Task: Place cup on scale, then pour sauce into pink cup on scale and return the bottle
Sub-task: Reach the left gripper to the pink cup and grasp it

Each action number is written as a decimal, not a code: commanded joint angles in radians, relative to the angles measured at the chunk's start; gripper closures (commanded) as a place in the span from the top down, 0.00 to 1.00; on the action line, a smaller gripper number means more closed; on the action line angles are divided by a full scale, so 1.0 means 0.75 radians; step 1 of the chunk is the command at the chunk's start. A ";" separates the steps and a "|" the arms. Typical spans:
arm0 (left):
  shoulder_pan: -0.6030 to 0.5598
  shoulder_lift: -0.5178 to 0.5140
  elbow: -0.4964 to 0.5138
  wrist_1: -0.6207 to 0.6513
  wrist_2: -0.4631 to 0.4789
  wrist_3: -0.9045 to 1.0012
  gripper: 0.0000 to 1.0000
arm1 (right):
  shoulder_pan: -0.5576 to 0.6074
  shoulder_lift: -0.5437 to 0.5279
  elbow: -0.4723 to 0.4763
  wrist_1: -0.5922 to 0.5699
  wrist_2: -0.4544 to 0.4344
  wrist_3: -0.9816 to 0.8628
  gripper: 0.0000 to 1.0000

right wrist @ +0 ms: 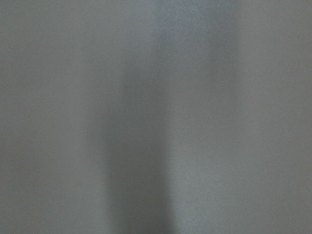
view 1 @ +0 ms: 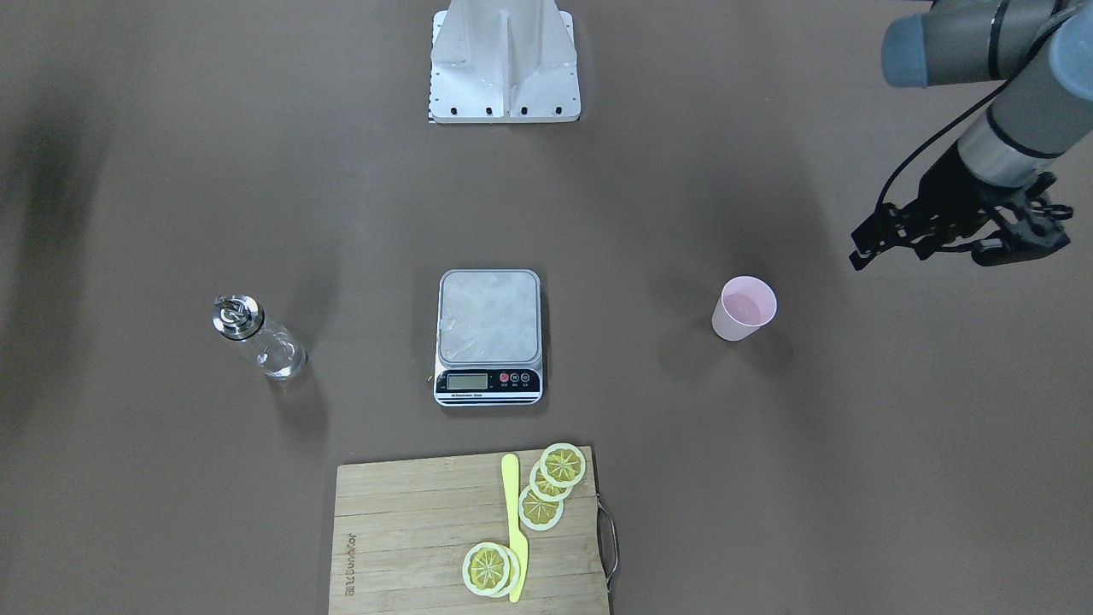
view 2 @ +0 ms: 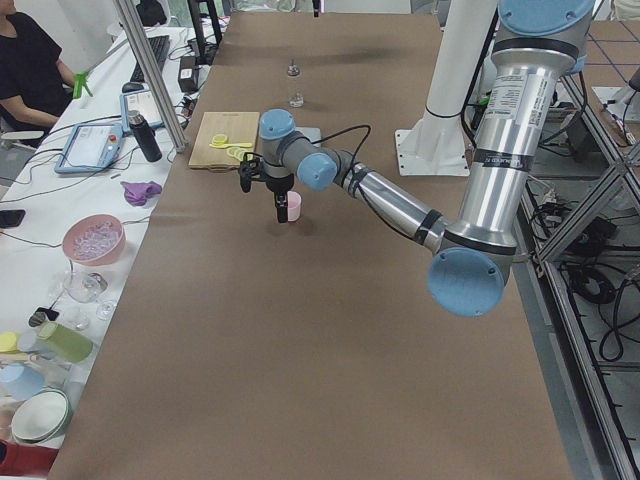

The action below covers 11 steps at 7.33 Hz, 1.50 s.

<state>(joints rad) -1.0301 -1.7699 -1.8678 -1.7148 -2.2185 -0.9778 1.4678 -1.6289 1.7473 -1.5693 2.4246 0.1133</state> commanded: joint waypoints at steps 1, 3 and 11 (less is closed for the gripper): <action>0.158 -0.066 0.156 -0.259 0.108 -0.244 0.98 | -0.004 0.002 0.002 -0.002 0.007 0.000 1.00; 0.216 -0.084 0.207 -0.270 0.156 -0.249 0.98 | -0.006 0.006 0.000 0.000 0.013 0.002 1.00; 0.269 -0.138 0.249 -0.256 0.123 -0.234 0.00 | -0.018 0.010 0.000 -0.002 0.042 0.004 1.00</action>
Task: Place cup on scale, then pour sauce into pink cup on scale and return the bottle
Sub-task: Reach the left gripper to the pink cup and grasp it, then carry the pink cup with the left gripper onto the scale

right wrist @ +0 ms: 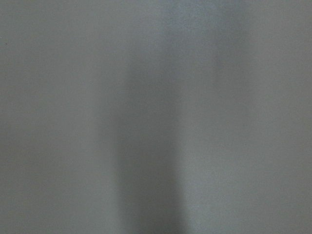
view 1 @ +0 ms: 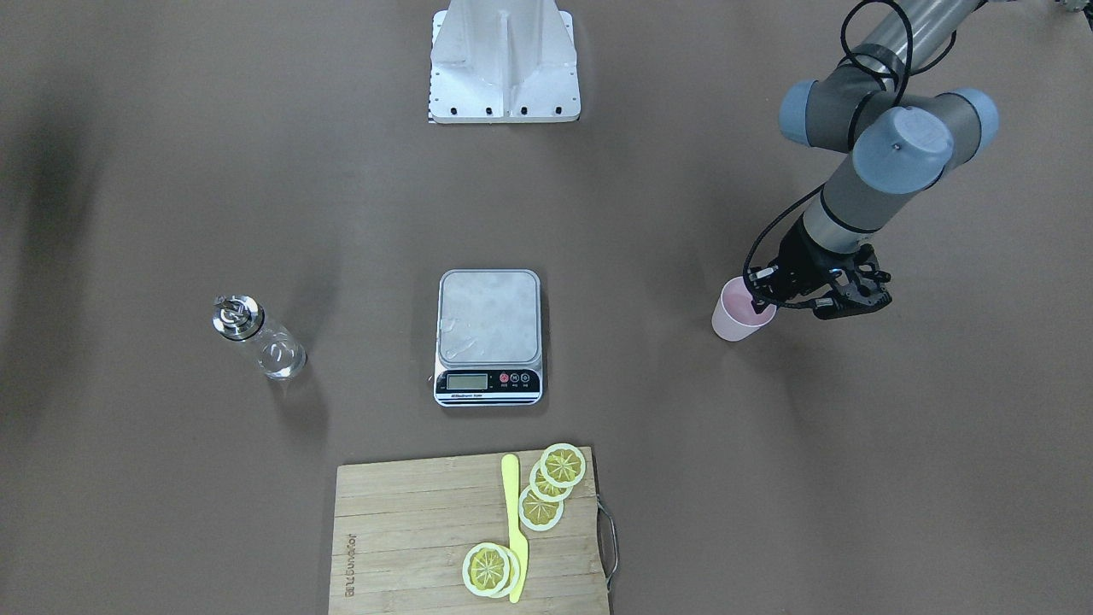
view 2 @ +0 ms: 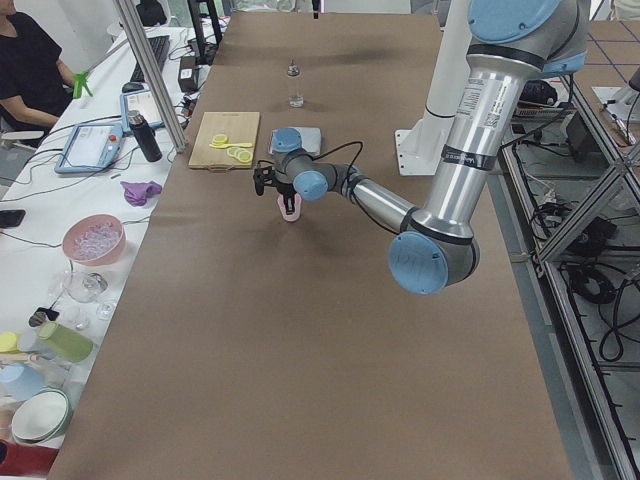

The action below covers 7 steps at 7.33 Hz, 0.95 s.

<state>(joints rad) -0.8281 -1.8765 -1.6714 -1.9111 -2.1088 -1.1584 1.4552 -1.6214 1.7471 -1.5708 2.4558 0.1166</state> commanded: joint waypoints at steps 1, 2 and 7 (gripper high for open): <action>-0.021 0.003 -0.039 0.020 -0.110 0.007 0.00 | -0.001 0.000 0.000 0.000 0.000 0.000 1.00; -0.098 -0.026 -0.052 0.109 -0.176 0.009 0.00 | -0.003 0.002 0.000 0.000 0.000 0.000 1.00; -0.013 -0.528 -0.071 0.560 -0.168 -0.364 0.00 | -0.001 0.002 0.008 0.000 0.020 -0.002 1.00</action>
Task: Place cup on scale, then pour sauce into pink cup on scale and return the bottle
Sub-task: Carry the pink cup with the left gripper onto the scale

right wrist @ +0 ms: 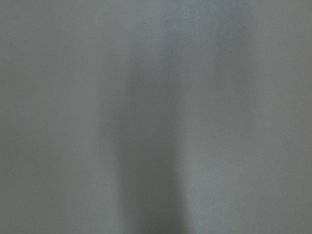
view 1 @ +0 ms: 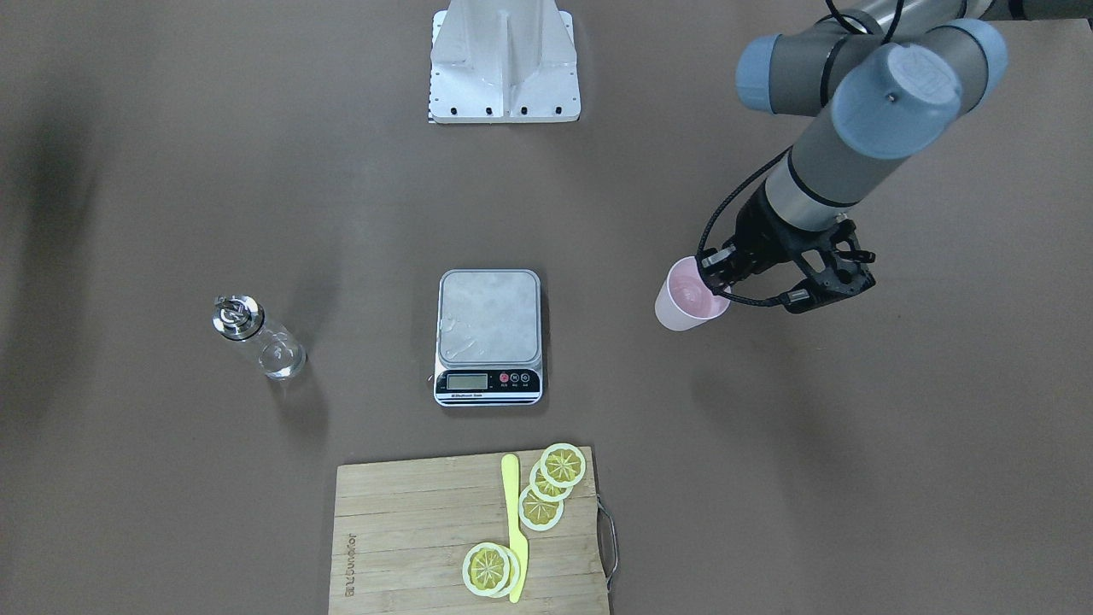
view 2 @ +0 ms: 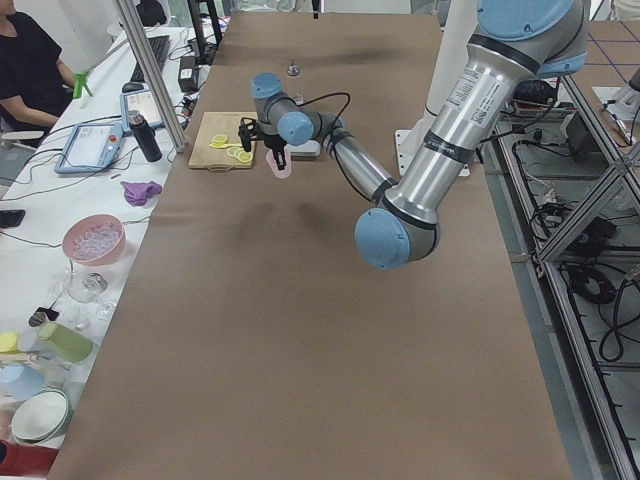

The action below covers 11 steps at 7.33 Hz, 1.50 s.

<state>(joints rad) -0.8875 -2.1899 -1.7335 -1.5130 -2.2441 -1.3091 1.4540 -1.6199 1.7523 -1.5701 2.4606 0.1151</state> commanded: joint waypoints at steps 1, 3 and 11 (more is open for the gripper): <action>0.107 -0.168 0.014 0.027 0.067 -0.296 0.00 | 0.000 0.000 0.001 -0.001 0.022 0.000 1.00; 0.244 -0.358 0.173 0.019 0.191 -0.473 0.00 | -0.002 0.002 0.003 0.001 0.024 0.000 1.00; 0.363 -0.435 0.450 -0.151 0.313 -0.504 0.00 | 0.000 0.008 0.012 0.001 0.026 0.002 1.00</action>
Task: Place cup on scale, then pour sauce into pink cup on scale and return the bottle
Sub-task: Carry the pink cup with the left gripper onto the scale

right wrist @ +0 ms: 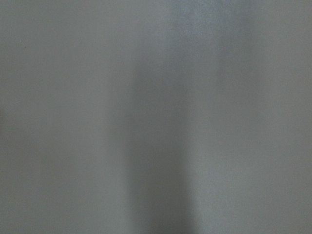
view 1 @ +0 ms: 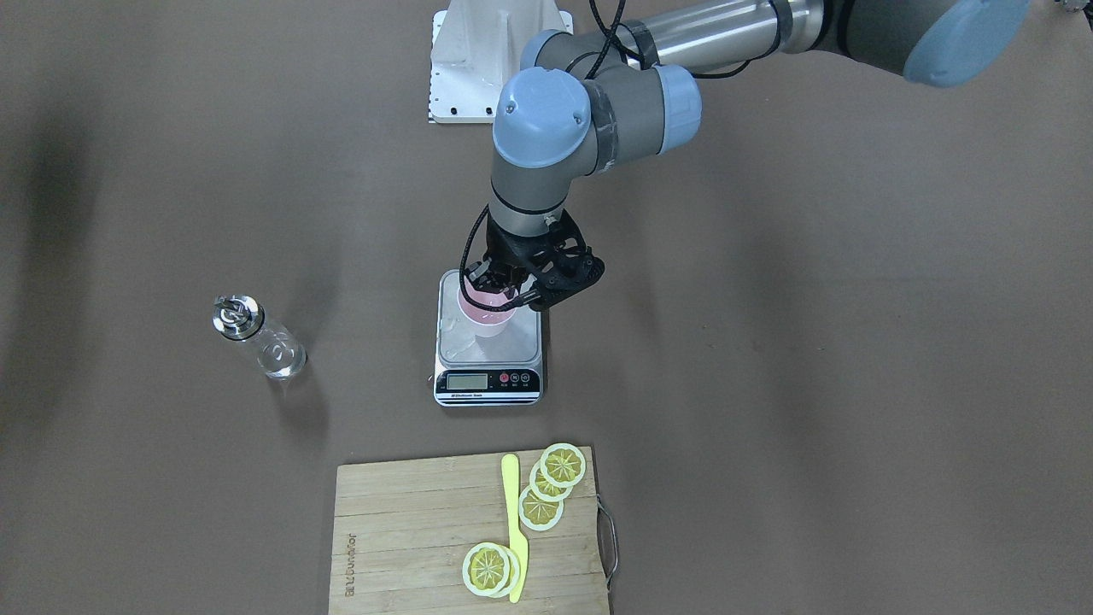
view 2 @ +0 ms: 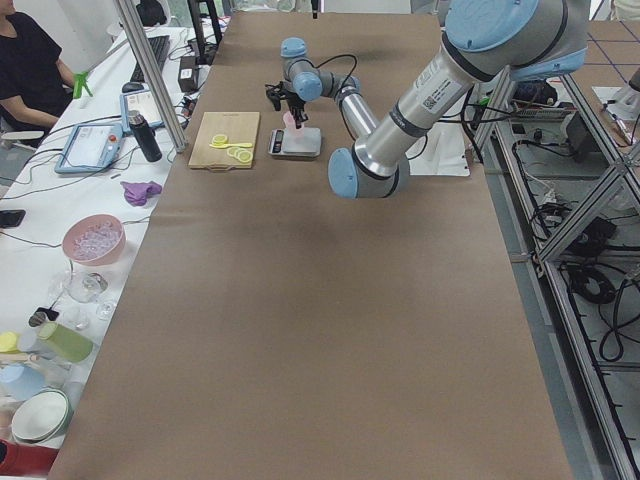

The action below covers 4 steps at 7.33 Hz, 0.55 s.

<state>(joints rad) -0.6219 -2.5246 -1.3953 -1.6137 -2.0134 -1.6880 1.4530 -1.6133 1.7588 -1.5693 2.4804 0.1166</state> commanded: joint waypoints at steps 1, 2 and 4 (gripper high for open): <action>0.009 0.014 0.001 -0.031 0.005 0.001 0.00 | 0.000 -0.001 0.001 0.000 0.000 0.000 1.00; 0.009 0.022 -0.001 -0.039 0.005 0.001 0.06 | 0.000 -0.001 0.003 0.000 0.000 0.000 1.00; 0.011 0.024 -0.007 -0.043 0.015 0.001 0.98 | 0.000 0.001 0.003 0.000 0.000 0.000 1.00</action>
<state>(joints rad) -0.6148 -2.5080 -1.3976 -1.6435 -2.0071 -1.6874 1.4528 -1.6135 1.7608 -1.5692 2.4805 0.1166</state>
